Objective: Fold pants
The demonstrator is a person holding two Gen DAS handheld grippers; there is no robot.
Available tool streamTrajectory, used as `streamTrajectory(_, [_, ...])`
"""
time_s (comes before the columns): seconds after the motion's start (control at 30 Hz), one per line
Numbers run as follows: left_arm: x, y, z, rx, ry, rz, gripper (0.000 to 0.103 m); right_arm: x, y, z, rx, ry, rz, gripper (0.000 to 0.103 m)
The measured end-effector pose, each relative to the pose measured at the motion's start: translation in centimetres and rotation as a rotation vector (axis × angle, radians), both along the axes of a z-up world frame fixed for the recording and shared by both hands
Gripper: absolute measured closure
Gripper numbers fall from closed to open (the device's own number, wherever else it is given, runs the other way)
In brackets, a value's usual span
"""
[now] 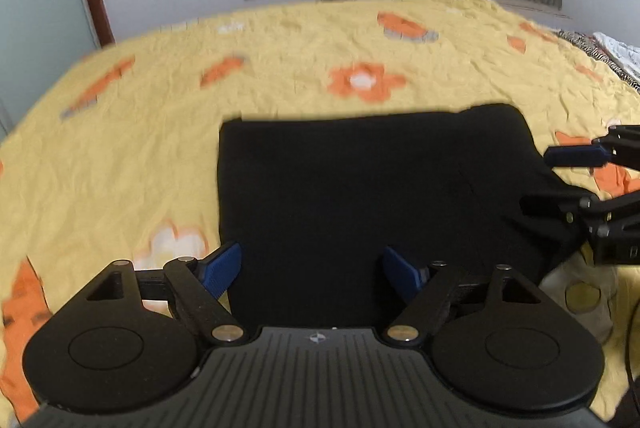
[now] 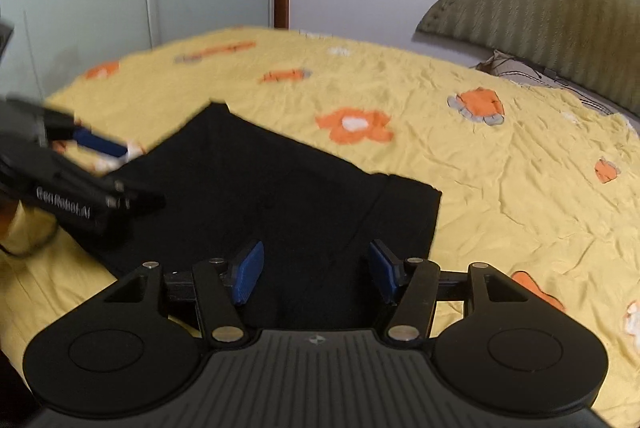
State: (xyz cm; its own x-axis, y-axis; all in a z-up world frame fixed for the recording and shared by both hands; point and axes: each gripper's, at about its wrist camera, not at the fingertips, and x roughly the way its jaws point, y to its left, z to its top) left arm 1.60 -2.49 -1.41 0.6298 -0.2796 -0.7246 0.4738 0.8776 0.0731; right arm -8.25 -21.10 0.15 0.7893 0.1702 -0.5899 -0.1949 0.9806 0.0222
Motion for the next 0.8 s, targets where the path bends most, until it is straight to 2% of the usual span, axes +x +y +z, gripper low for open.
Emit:
streamTrajectory(0.07, [-0.4, 0.3, -0.7, 0.019, -0.016, 0.000, 0.017, 0.3, 0.3, -0.8, 0.004, 0.035, 0.013, 0.046])
streamTrajectory(0.17, [-1.3, 1.1, -0.3, 0.012, -0.026, 0.014, 0.019, -0.3, 1.6, -2.0, -0.106, 0.033, 0.027, 0.046])
streamTrajectory(0.2, [-1.4, 1.5, 0.0, -0.011, -0.028, 0.036, 0.023, -0.6, 1.6, -1.8, -0.100, 0.036, 0.025, 0.046])
streamTrajectory(0.27, [-1.5, 2.3, 0.5, -0.052, -0.042, 0.073, 0.024, -0.8, 1.1, -1.1, -0.063, 0.034, 0.003, 0.045])
streamTrajectory(0.37, [-1.0, 2.5, -0.3, -0.022, -0.023, 0.087, 0.021, -1.3, 1.2, -0.4, -0.035, -0.003, -0.003, 0.045])
streamTrajectory(0.43, [-0.9, 2.8, -0.9, -0.033, -0.007, 0.093, 0.019, -1.1, 1.6, -0.8, -0.024, 0.003, 0.003, 0.045])
streamTrajectory(0.53, [-1.2, 3.1, -0.4, -0.046, -0.014, 0.098, 0.020, -1.1, 2.5, -1.8, -0.080, 0.025, 0.008, 0.045])
streamTrajectory(0.6, [-1.7, 3.5, 0.3, -0.068, -0.044, 0.113, 0.022, -1.3, 2.4, -1.6, -0.076, 0.033, -0.002, 0.045])
streamTrajectory(0.7, [-2.2, 3.3, 1.0, -0.088, -0.095, 0.111, 0.020, -1.8, 2.3, -0.7, -0.046, 0.021, -0.032, 0.044])
streamTrajectory(0.73, [-2.2, 3.0, 1.1, -0.089, -0.102, 0.108, 0.016, -2.0, 2.5, -0.5, -0.036, 0.010, -0.033, 0.044])
streamTrajectory(0.8, [-1.9, 2.0, 0.5, -0.056, -0.082, 0.091, 0.011, -2.3, 2.9, -0.3, -0.017, 0.003, -0.027, 0.042])
